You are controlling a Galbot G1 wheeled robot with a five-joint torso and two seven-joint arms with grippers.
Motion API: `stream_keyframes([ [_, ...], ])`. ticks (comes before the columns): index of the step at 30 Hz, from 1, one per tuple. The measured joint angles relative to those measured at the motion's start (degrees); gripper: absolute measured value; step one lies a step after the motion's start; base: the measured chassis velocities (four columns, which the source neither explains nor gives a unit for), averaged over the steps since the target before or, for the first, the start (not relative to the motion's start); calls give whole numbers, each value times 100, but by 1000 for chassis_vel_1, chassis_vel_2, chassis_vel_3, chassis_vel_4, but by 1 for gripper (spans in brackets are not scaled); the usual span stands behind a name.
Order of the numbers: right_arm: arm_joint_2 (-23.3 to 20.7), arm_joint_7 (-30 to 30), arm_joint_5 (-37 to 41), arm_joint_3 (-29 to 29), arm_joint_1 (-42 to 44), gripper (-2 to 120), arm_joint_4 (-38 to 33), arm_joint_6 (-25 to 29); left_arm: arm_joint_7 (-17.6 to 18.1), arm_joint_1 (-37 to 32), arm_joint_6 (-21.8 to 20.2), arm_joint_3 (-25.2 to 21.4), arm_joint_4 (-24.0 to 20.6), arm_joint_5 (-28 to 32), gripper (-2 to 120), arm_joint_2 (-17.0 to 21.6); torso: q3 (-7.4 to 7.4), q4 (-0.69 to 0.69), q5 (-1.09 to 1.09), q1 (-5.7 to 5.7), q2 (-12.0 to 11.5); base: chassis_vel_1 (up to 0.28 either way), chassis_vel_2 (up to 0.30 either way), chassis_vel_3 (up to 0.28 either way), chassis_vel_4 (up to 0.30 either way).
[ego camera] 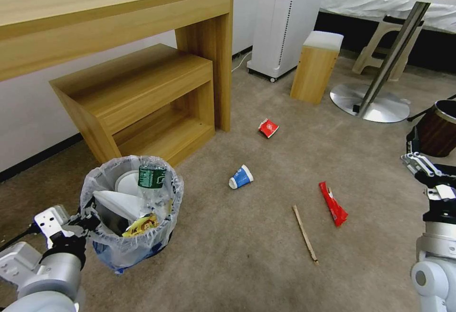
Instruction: Pick up the trash bin and place the garbage on the floor into it.
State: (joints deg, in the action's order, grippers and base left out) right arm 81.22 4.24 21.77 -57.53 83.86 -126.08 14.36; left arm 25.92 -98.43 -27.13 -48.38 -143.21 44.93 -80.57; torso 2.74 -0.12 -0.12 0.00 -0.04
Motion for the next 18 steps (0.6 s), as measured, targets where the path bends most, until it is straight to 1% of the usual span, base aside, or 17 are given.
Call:
stream_keyframes([
  [8,47,-45,5,4,68,100,-72,41,-8,-23,0,20,-2,-20,2,-34,0,0,0,0,0,-14,-8,-12,-10],
  [18,108,-42,-148,70,56,100,-57,96,11,-20,87,10,-6,-4,2,-41,0,-3,1,0,0,-61,-66,-60,-58],
])
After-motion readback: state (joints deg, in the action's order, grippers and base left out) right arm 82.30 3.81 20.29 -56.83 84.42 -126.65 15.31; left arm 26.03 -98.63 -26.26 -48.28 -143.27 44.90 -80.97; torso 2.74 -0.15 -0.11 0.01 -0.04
